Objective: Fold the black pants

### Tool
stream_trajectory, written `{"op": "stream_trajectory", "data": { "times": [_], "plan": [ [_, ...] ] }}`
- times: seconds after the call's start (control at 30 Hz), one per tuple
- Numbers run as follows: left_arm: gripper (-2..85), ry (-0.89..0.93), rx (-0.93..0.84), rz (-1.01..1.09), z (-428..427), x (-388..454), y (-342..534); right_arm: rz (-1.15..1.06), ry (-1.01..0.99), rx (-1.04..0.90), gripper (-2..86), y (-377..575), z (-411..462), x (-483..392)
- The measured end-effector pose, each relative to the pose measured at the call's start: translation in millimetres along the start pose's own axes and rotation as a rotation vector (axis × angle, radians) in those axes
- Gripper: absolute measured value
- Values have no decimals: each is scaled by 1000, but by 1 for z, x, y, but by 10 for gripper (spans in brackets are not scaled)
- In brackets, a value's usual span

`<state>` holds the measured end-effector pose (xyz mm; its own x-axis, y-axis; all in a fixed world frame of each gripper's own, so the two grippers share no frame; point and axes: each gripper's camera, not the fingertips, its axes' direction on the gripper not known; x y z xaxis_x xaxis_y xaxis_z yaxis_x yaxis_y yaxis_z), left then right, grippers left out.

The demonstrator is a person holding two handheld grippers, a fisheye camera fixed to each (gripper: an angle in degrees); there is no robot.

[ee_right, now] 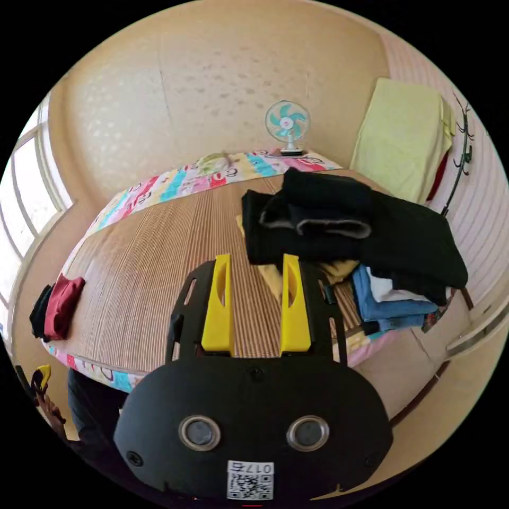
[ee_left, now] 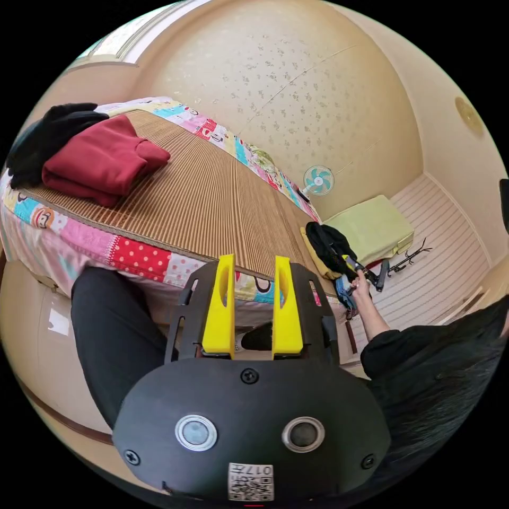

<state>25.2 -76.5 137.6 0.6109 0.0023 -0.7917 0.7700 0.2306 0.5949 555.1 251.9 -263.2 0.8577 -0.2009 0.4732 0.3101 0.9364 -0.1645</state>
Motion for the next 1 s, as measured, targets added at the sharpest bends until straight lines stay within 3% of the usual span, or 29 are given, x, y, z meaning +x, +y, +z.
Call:
{"op": "stream_trajectory", "data": {
  "times": [0.13,0.2,0.23,0.3,0.37,0.5,0.67,0.87,0.93,1.0],
  "plan": [
    [112,-12,-22,6,23,13,11,270,43,81,152,-67,-14,123],
    [111,-45,-20,5,30,17,20,345,-48,-3,146,-86,14,160],
    [111,-51,-17,3,31,17,23,385,-190,-81,133,-95,39,177],
    [111,-69,0,-5,30,17,33,456,-299,-49,103,-101,53,182],
    [111,-91,21,-6,27,17,40,274,-395,78,65,-124,40,138],
    [108,-134,29,16,33,22,56,-149,-601,42,40,-145,27,1],
    [105,-97,21,72,50,40,68,-650,-980,-93,29,-48,-2,-197],
    [101,-68,72,114,35,46,92,-767,-1466,-394,23,146,-29,-257],
    [102,-34,56,109,34,38,98,-791,-1553,-495,22,199,-40,-250],
    [105,2,5,122,49,32,100,-782,-1510,-525,21,237,-53,-234]
  ]
}}
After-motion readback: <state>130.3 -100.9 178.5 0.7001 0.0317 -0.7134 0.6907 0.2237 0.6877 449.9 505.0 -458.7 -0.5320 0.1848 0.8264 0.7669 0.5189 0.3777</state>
